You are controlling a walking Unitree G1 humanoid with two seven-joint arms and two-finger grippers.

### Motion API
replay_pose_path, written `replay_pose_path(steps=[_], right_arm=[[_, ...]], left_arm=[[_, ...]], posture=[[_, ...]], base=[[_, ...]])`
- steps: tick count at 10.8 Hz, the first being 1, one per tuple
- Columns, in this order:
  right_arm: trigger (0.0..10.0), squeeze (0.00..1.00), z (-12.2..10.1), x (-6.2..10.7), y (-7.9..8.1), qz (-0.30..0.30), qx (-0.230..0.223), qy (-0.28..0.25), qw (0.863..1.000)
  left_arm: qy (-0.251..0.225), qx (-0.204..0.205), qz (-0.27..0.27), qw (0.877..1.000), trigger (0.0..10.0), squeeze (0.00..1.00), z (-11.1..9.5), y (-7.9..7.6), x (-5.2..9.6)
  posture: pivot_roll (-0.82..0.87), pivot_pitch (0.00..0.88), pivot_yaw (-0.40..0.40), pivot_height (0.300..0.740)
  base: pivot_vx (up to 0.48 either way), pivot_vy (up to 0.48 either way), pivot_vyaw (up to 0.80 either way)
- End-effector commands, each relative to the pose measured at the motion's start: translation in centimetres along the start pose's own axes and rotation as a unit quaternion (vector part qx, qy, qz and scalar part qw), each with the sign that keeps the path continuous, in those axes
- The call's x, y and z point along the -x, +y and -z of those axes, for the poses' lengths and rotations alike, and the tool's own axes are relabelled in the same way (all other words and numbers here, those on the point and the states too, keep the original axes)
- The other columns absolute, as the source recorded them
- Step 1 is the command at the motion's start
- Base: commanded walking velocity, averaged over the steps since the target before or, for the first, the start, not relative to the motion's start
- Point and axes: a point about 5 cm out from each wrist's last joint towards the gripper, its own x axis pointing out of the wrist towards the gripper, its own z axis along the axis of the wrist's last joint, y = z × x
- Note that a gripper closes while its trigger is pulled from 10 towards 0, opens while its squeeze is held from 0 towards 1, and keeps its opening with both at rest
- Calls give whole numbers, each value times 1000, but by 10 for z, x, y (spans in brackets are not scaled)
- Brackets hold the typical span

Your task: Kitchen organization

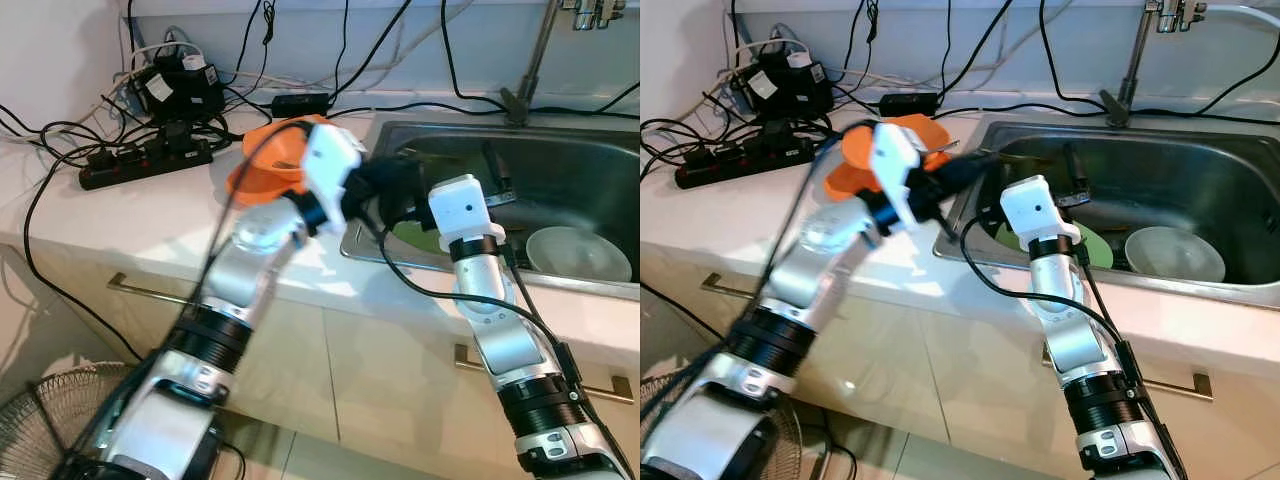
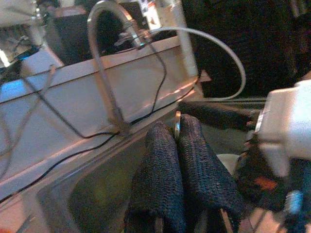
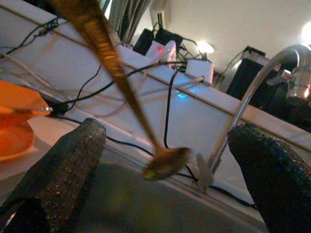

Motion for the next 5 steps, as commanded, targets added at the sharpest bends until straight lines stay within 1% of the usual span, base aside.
replay_pose_path(steps=[1,2,5], right_arm=[[10000,0,-6,-2,3,-5,4,-15,1000],[10000,0,-7,-2,4,-9,8,-20,1000],[10000,0,-8,-1,13,-32,16,-31,999]], left_arm=[[-11,-3,-7,1000,10000,0,-10,7,3],[-5,7,-9,1000,10000,0,-10,9,5],[3,31,6,1000,10000,0,-6,6,6]], posture=[[3,0,125,740],[8,0,127,740],[11,0,126,740]], base=[[0,0,0],[0,0,0],[0,0,0]])
